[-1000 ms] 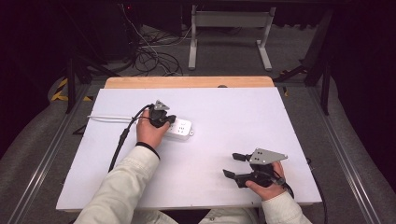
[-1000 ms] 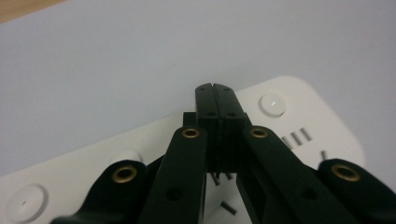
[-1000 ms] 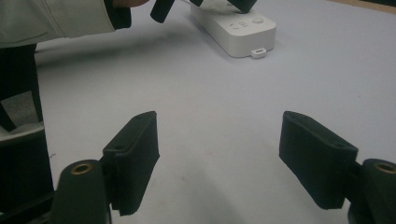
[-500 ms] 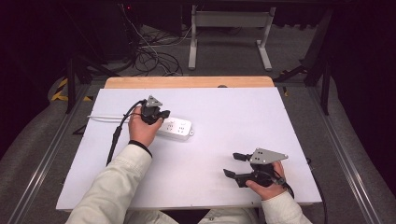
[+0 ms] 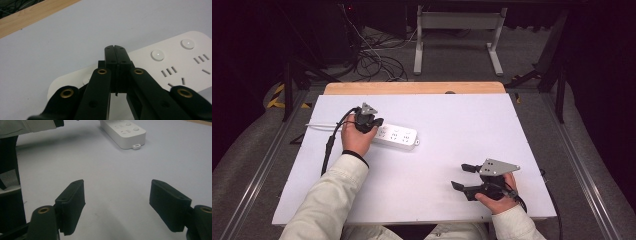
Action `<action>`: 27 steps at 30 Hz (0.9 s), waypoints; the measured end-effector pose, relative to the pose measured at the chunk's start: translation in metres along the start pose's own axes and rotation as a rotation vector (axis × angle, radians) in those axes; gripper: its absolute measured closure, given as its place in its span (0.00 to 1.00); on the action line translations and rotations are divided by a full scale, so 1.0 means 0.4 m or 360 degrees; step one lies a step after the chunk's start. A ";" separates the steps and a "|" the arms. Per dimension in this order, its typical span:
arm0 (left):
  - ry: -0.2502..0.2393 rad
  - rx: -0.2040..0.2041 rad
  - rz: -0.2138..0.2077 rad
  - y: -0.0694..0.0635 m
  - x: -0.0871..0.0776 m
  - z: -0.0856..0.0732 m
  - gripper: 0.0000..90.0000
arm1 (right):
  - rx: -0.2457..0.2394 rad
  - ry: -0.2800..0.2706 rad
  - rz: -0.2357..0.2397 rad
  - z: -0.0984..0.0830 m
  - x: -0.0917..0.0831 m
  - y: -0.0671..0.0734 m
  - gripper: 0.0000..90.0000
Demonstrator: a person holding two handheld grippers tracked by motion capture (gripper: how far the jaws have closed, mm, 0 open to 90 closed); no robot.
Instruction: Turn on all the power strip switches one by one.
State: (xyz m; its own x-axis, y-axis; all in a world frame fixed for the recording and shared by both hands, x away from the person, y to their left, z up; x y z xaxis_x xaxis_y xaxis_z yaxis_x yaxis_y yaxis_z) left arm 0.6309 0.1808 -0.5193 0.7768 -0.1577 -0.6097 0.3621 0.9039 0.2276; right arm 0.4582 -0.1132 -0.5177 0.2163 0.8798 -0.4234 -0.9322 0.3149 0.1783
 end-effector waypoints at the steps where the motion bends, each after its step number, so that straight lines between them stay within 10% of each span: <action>1: -0.0017 -0.0007 -0.0009 0.000 0.003 0.000 1.00 | 0.0000 0.0001 0.0000 0.000 0.000 0.000 0.33; 27: -0.0023 0.0018 -0.0019 -0.036 0.022 -0.001 1.00 | 0.0001 0.0006 -0.0002 -0.002 0.000 0.002 0.33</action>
State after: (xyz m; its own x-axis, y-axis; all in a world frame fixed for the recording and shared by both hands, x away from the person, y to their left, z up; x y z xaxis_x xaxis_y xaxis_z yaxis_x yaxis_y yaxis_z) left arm 0.6323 0.1665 -0.5284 0.7795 -0.1744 -0.6016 0.3772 0.8974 0.2287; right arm 0.4573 -0.1131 -0.5183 0.2165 0.8781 -0.4268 -0.9317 0.3165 0.1784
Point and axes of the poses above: each handheld gripper's, and its own axes: x roughly forward along the jaws, z roughly out of its top, y roughly to its left, the point moved 10 cm from there along x, roughly forward along the jaws, and after that the axes turned 15 degrees about z, right-handed, at the moved point
